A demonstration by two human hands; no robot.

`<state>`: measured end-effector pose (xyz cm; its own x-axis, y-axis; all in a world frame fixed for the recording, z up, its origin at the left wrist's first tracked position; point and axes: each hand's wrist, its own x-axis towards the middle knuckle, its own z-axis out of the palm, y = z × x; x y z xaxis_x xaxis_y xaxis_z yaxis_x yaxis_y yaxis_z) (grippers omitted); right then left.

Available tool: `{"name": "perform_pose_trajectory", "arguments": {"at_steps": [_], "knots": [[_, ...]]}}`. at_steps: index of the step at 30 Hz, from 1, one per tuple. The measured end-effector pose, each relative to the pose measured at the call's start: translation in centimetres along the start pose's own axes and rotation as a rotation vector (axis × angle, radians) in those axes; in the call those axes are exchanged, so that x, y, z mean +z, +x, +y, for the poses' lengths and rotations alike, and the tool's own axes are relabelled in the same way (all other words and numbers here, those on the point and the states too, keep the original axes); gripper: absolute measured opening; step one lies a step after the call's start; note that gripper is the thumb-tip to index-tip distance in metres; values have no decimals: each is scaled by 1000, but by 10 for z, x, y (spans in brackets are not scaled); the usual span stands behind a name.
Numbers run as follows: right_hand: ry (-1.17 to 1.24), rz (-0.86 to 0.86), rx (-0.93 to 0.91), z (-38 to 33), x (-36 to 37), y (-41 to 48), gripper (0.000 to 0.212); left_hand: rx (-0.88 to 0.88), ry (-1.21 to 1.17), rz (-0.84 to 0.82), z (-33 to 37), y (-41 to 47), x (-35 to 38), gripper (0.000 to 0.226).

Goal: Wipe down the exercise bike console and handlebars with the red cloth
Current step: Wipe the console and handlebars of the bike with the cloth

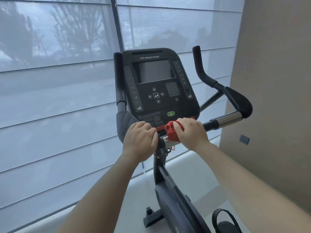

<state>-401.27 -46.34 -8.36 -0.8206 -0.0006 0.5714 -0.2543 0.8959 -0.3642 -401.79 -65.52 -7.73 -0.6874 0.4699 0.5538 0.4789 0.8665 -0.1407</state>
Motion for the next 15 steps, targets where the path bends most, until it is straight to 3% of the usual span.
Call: {"name": "perform_pose_trajectory", "arguments": {"at_steps": [8,15], "knots": [[127,101,-143,-12,14,-44,23,-110,-166,47,-27,2,-3,43],[38,86,-71,-29,12,-18,38,-121,-167,48,-36,1,0,36]]}}
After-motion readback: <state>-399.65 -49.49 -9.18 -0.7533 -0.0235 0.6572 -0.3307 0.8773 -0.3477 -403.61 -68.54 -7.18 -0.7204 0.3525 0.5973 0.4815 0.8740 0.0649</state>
